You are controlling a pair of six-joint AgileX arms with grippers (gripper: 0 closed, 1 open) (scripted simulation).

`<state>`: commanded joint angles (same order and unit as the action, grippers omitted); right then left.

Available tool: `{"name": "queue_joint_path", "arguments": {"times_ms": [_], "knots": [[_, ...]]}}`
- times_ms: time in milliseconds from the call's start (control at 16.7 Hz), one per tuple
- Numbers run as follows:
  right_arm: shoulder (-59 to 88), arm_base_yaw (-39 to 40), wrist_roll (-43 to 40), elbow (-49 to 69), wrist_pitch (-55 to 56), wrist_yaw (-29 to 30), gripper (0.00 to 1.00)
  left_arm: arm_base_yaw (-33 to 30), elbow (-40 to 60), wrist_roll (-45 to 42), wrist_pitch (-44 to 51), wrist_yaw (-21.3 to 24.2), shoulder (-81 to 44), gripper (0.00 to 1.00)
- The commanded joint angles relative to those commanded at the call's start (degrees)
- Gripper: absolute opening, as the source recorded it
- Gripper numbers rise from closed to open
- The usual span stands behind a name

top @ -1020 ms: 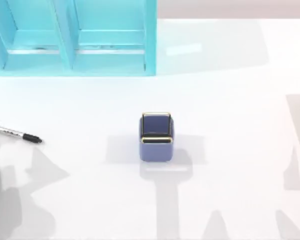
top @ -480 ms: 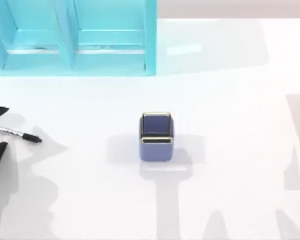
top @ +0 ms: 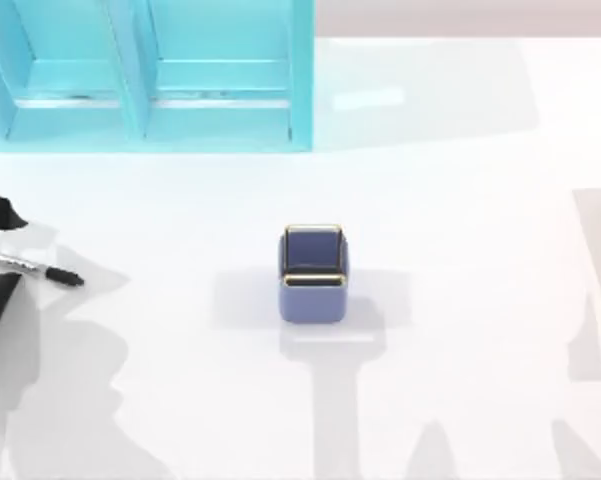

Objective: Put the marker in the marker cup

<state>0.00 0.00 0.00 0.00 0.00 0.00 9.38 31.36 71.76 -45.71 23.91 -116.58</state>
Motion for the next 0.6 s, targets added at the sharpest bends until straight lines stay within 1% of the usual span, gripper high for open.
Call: {"name": "queue_joint_path", "arguments": {"times_ms": [120, 600], "knots": [[0.0, 0.0, 0.0, 0.0, 0.0, 0.0, 1.0, 0.0, 0.0, 0.0, 0.0, 0.0, 0.0, 1.0], [0.0, 0.0, 0.0, 0.0, 0.0, 0.0, 1.0, 0.0, 0.0, 0.0, 0.0, 0.0, 0.0, 0.4]]}}
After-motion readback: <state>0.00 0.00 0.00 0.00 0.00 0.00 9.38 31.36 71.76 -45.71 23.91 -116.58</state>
